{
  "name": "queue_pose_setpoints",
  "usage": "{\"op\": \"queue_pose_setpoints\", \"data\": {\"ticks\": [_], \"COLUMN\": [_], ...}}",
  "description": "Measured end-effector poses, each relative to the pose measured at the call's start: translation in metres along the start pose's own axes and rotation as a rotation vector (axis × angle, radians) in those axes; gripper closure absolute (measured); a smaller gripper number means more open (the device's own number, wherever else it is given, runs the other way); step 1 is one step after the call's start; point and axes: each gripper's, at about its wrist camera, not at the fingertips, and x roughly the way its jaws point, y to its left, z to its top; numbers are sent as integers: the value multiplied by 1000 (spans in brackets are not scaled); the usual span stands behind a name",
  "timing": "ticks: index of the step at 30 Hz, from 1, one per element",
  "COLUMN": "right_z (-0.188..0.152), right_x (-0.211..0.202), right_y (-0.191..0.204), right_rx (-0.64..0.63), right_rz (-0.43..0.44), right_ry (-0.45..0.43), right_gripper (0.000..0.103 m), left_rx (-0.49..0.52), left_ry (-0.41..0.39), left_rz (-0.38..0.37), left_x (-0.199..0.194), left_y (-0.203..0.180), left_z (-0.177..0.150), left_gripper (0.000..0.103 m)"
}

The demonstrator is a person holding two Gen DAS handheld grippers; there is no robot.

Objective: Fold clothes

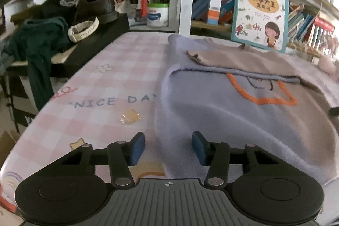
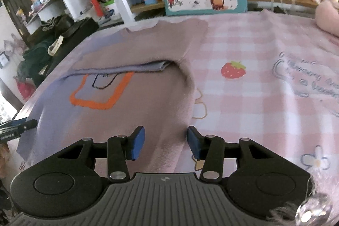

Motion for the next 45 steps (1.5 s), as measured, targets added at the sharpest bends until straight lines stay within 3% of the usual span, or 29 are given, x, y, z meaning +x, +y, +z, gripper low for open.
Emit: {"op": "queue_pose_setpoints", "data": {"ticks": [3,8,12,26,37,40,44,45], "right_z": [1,-5,-10,-44,-56,-65,-82,-85], "right_x": [4,8,5,-50,-65,-75,-90,-93], "right_y": [7,21,21,-36,-52,-60,-65,-64], "right_rx": [-45,-167,-204,29,194,293,400,414], "right_rz": [-9,-29,-39,-137,-93,-58,-8,-2], "right_ry": [-7,-25,-45,-107,-153,-171,-185,-187], "right_gripper": [67,86,92,93,85,83,80,79], "left_rx": [-24,-49,-27,91,60,42,-7,-19], "left_ry": [10,26,33,38,46,57,65,65], "left_rz": [-20,-46,-56,-222,-247,-236,-230,-235], "left_x": [3,8,10,26,8,5,3,3], "left_y": [1,1,-7,-66,-55,-49,-40,-39], "left_z": [0,1,5,14,11,9,8,8], "left_gripper": [79,82,83,83,87,80,48,48]}}
